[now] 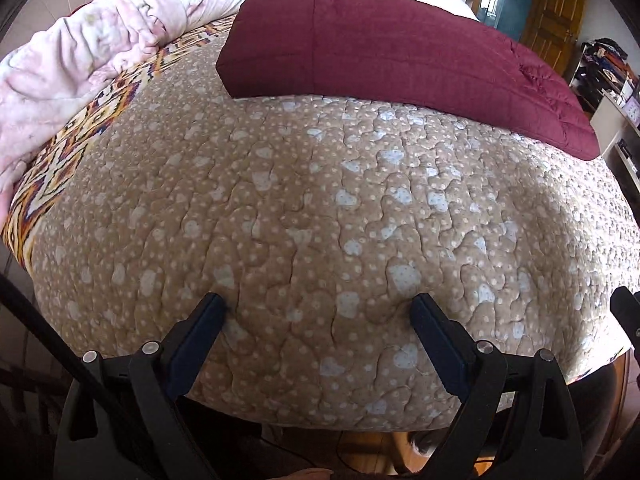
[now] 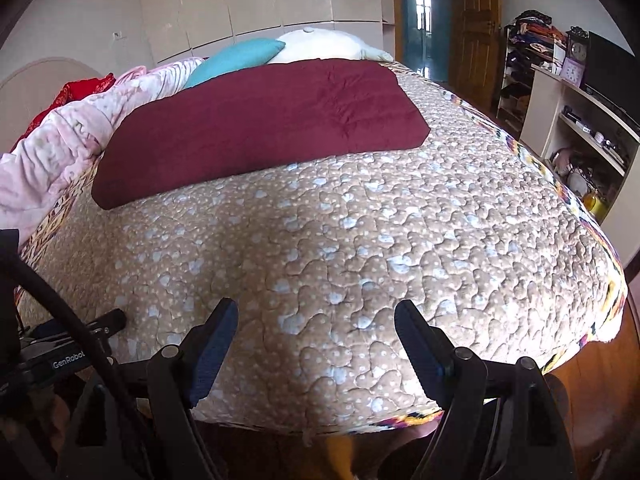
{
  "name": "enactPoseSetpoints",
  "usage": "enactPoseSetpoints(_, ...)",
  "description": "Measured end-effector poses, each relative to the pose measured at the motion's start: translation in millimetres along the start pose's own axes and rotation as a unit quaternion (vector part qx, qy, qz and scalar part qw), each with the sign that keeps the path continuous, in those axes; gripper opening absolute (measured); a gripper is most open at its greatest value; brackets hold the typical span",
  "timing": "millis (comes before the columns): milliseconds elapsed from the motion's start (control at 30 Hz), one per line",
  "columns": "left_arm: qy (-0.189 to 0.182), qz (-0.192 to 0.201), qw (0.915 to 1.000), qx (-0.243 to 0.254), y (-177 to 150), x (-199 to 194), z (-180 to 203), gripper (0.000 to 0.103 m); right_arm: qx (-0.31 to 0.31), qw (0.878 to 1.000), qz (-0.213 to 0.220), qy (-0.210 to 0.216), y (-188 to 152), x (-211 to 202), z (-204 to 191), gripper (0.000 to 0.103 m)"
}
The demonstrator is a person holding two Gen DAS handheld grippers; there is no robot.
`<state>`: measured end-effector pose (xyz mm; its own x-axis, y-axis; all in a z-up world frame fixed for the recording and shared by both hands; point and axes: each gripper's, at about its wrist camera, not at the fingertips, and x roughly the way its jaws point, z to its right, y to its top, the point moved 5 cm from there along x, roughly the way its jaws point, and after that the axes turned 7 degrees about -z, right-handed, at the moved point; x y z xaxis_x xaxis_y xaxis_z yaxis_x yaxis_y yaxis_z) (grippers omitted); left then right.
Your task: Fold large clothes
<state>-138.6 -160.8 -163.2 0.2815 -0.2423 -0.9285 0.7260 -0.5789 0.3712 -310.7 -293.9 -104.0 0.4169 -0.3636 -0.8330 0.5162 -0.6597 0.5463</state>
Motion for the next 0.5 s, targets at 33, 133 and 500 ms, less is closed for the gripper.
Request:
enactPoseSetpoints(33, 0.001, 0.0, 1.0, 0.0, -0.4, -0.2, 0.2, 0.094, -0.001, 1.0, -0.001, 0.0, -0.2, 0.1, -1.1, 0.085)
enactPoseSetpoints(133, -0.003, 0.0, 1.0, 0.001, -1.6, 2.7, 1.3, 0.096, -0.005, 1.0, -0.004, 0.001, -1.7, 1.8, -3.3, 0.085)
enactPoseSetpoints(500, -0.003, 0.001, 1.0, 0.001, -7.6, -6.2, 3.6, 0.096, -0.016, 1.0, -0.016, 0.002, -6.8, 8.8, -8.5, 0.085)
